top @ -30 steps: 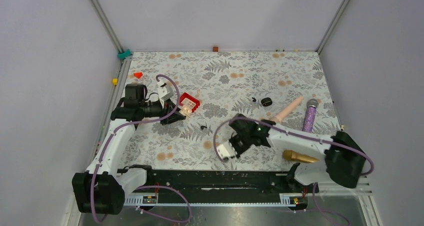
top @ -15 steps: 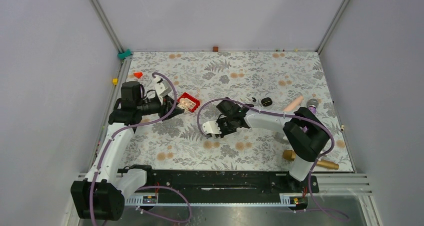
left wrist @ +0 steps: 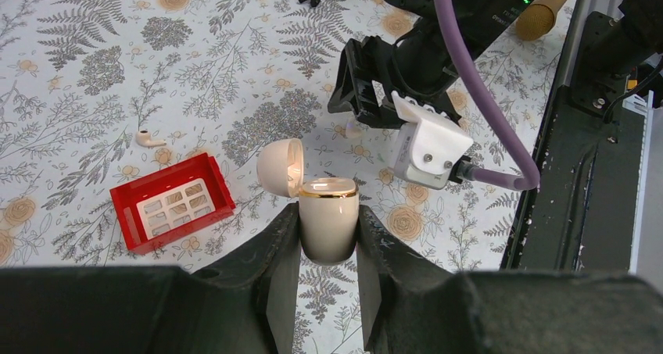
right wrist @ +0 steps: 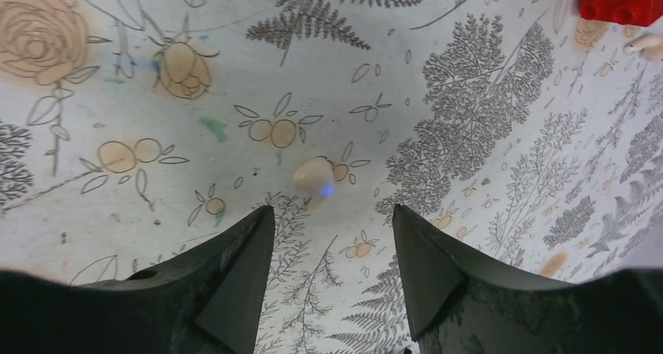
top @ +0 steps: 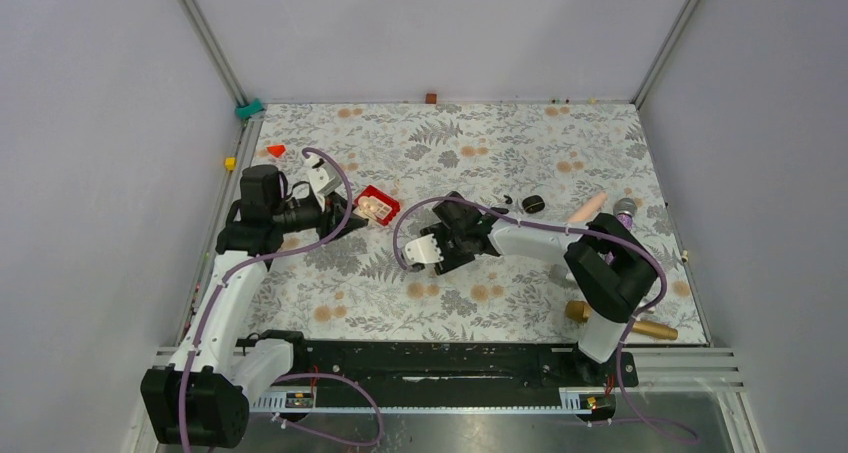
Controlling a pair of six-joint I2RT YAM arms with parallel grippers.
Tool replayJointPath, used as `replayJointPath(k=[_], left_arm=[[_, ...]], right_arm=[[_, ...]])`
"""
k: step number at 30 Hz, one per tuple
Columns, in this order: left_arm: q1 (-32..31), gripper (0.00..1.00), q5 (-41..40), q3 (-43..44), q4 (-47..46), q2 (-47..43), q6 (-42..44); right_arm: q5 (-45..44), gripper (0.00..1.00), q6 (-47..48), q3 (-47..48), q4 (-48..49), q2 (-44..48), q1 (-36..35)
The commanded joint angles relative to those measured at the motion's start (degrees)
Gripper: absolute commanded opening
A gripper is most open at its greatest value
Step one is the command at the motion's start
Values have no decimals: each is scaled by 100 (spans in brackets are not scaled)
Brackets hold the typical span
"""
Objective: Insert the wireless bluetooth earbuds into the charging case
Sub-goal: Place the earbud at the center of the board.
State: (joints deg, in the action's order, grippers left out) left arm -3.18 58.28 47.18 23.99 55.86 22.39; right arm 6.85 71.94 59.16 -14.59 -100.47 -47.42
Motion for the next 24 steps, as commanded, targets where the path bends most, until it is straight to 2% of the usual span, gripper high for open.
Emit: replayJointPath(k=[1,10,16,24], left_arm=[[-13,0,-8,-7,-258,-114,-38],[-16,0,-19,-11,-262,-92,-41],[-16,0,1,-9,-264,-101,-42],[-16,0,11,-16,-261,-125,-21]], right_arm=[[-255,65,-150,5,491,-147,68],[-503,64,-247,103,952,-442,114],[-989,63,-151,106,1268,-544,182],[-17,61,456,-172,502,347,355]])
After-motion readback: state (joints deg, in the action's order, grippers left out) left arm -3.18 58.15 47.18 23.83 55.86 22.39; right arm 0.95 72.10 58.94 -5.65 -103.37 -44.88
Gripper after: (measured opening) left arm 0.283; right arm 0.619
